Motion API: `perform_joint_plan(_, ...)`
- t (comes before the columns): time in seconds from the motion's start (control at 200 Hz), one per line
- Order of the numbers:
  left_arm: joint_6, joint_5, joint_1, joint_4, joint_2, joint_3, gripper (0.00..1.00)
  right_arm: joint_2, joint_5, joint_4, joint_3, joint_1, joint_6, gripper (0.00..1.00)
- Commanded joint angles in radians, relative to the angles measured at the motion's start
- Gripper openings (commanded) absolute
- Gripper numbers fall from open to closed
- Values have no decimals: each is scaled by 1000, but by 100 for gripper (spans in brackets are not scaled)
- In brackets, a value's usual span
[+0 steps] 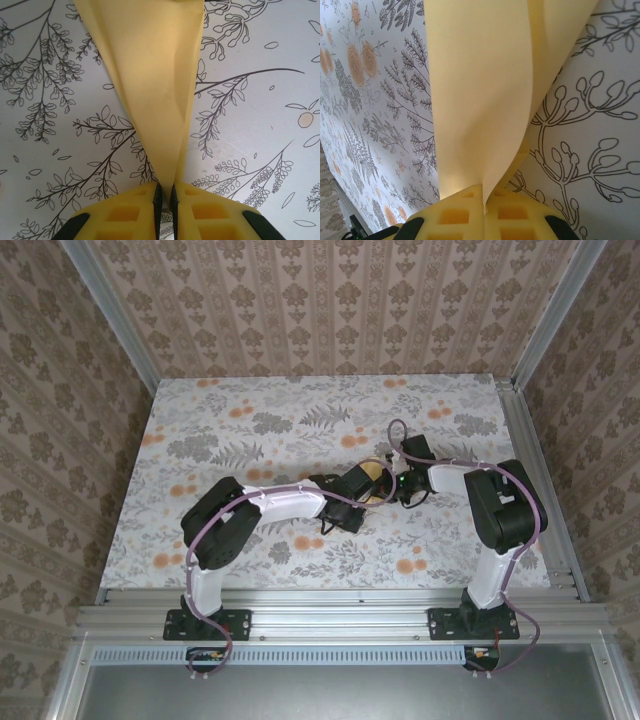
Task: Fold a paper plane with a square sheet of paper (pick it up from the middle)
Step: Fold the wing for the fifth time at the center of the table.
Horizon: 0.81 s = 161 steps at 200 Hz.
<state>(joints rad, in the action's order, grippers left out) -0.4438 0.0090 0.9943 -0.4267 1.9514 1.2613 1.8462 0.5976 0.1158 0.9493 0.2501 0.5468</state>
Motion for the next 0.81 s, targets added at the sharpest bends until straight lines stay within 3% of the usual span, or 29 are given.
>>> perform_joint_plan(0.0, 29, -35, 3, -100, 56, -8, 16, 5, -36, 39, 36, 10, -31, 0)
perform_joint_plan(0.575, 40, -8, 2, -66, 34, -17, 16, 97, -87, 100, 89, 21, -72, 0)
perform_joint_plan(0.8, 29, 29, 0, -49, -21, -6, 21, 109, -144, 154, 91, 28, -98, 0)
